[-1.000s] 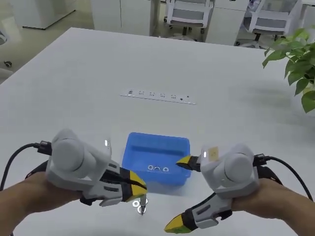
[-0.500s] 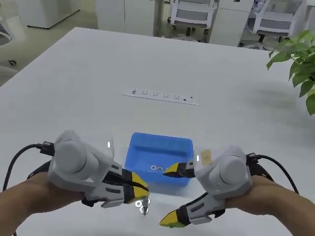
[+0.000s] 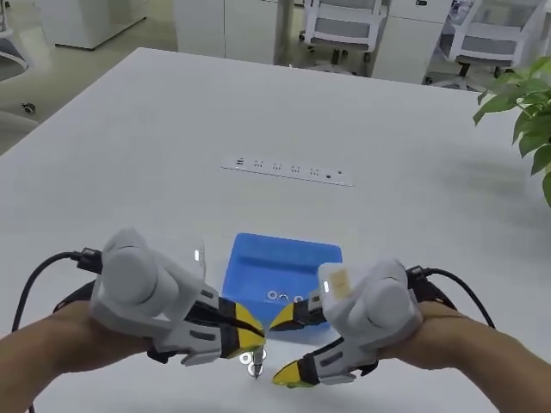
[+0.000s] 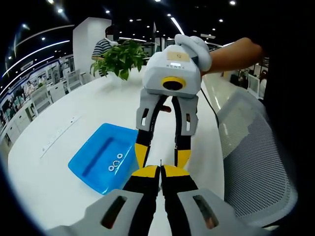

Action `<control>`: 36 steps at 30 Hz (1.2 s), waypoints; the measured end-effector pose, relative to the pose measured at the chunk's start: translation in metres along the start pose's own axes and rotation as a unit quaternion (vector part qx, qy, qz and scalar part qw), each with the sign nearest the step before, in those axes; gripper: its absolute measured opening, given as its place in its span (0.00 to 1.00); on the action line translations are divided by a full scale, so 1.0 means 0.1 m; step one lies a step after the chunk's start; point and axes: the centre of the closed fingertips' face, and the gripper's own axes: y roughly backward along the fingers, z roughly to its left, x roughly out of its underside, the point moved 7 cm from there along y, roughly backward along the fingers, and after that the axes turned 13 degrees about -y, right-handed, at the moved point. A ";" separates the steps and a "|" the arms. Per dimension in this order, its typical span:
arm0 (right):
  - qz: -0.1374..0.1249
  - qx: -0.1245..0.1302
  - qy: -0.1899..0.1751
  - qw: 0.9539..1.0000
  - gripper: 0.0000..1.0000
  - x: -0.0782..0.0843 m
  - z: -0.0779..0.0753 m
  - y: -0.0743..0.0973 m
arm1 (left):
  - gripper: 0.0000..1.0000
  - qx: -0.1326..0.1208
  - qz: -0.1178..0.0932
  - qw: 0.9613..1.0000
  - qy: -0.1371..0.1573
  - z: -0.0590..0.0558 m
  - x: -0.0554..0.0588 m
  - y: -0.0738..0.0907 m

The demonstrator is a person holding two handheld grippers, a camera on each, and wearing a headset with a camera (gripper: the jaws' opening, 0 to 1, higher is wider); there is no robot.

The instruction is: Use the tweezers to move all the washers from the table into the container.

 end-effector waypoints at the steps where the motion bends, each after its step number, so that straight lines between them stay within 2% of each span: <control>1: 0.002 -0.002 0.003 1.000 0.33 -0.01 0.00 -0.01 | 0.06 0.000 0.000 1.000 0.000 0.00 0.00 0.00; 3: 0.007 -0.006 0.009 1.000 0.28 -0.01 0.00 -0.04 | 0.06 0.001 0.000 1.000 -0.001 0.00 0.00 0.00; 25: 0.030 -0.033 0.041 0.998 0.12 -0.05 0.00 -0.23 | 0.06 0.006 0.004 1.000 -0.005 0.00 -0.01 -0.01; 36: 0.040 -0.032 0.046 0.998 0.10 -0.04 0.01 -0.26 | 0.06 0.007 0.001 1.000 -0.002 0.00 0.00 -0.02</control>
